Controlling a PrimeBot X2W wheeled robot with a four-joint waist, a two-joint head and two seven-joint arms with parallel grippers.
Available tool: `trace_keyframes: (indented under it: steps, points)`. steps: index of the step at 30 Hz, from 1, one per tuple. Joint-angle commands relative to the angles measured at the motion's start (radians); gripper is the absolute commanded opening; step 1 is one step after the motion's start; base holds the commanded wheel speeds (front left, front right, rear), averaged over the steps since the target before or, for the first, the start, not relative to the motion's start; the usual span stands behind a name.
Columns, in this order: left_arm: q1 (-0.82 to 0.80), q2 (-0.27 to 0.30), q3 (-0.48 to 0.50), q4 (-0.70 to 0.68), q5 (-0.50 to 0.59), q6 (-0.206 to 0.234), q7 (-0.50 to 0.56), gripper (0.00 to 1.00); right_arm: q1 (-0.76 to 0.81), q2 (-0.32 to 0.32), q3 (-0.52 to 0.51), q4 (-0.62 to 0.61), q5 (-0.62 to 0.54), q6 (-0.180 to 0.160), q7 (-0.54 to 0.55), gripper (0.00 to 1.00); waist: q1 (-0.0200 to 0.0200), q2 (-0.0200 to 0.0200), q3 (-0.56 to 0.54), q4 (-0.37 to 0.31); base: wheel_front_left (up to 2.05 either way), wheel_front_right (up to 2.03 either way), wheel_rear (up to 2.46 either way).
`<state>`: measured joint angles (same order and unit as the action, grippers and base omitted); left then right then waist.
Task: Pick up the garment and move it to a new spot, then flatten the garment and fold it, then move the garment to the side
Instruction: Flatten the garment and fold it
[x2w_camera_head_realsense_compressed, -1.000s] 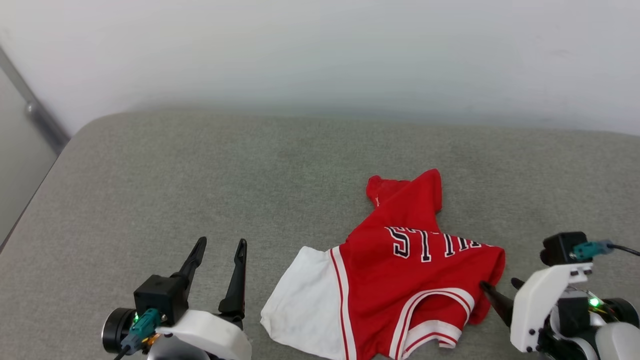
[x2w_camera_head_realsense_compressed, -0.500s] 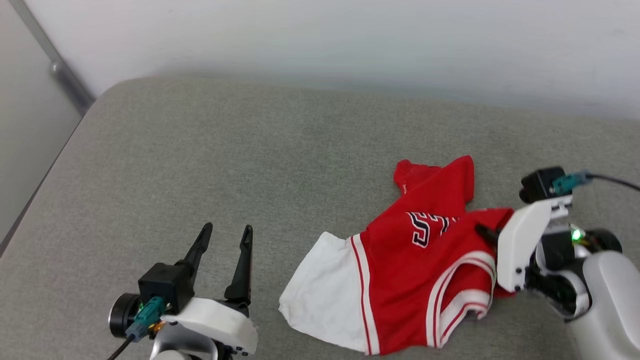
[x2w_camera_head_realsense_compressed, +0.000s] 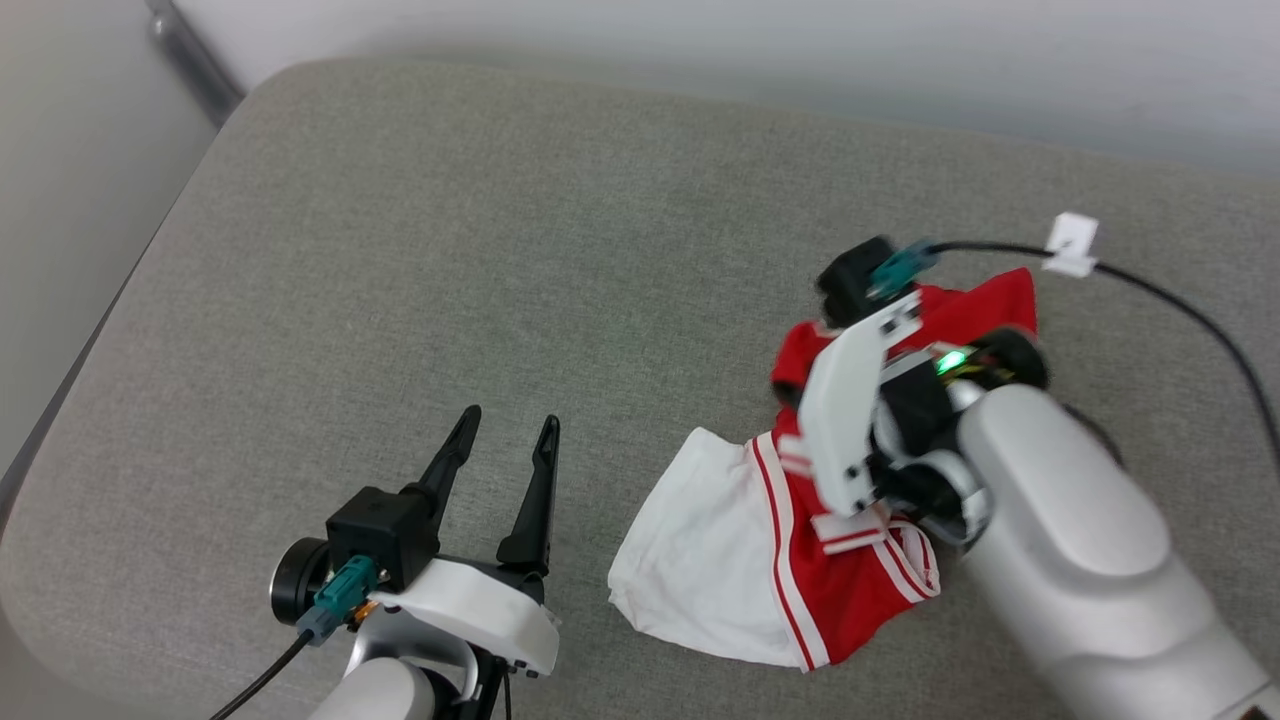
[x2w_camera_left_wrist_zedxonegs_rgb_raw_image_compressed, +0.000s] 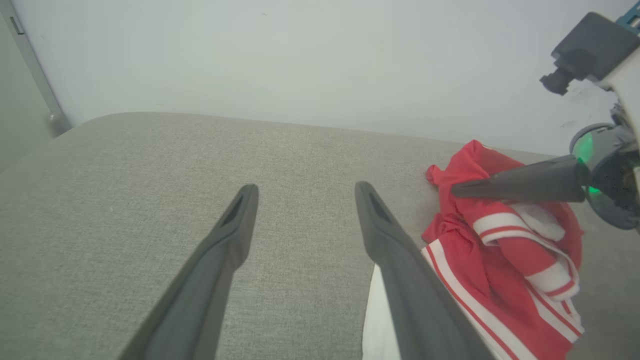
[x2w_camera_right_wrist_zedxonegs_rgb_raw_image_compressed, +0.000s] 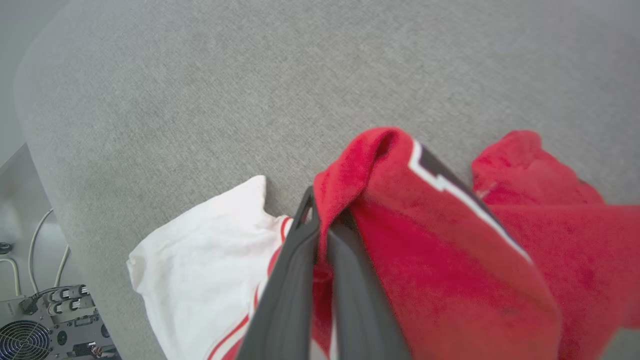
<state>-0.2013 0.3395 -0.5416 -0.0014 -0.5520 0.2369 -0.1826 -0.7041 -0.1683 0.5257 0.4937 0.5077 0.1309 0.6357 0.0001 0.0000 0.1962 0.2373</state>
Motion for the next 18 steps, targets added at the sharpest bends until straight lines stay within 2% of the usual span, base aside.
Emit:
trace_keyframes:
  steps: [1,3,4,8,11,14,18]
  points:
    - [-0.017,-0.005,0.000,0.007,-0.003,-0.006,-0.008,1.00,-0.006,0.016,0.037,0.027,0.019,0.000,-0.019,0.16,-0.0001,0.0000,0.017,0.012,0.00,0.00,0.00]
    - [-0.022,-0.010,-0.003,0.019,-0.003,-0.008,-0.014,1.00,-0.007,0.025,0.090,0.063,0.029,0.000,-0.058,0.58,-0.0001,0.0000,0.023,0.012,0.00,0.00,0.00]
    - [-0.025,-0.012,-0.003,0.024,-0.004,-0.009,-0.016,1.00,-0.004,0.030,0.102,0.080,0.039,0.000,-0.089,1.00,-0.0001,0.0000,0.024,0.012,0.00,0.00,0.00]
    - [-0.025,-0.009,-0.002,0.038,-0.003,-0.008,-0.020,1.00,0.005,0.033,0.140,0.101,0.039,0.000,-0.236,1.00,-0.0001,0.0000,0.011,-0.003,0.00,0.00,0.00]
    - [-0.011,0.001,0.001,0.043,-0.004,-0.002,-0.019,1.00,0.035,0.021,0.146,0.070,0.032,0.000,-0.358,1.00,-0.0001,0.0000,-0.016,-0.021,0.00,0.00,0.00]
    - [0.009,0.013,0.007,0.042,-0.008,0.007,-0.015,1.00,0.084,0.002,0.127,0.013,0.036,0.000,-0.454,1.00,-0.0001,0.0000,-0.050,-0.048,0.00,0.00,0.00]
    - [0.032,0.027,0.014,0.030,-0.014,0.020,-0.006,1.00,0.171,-0.029,0.055,-0.074,0.034,0.000,-0.523,1.00,-0.0001,0.0000,-0.091,-0.084,0.00,0.00,0.00]
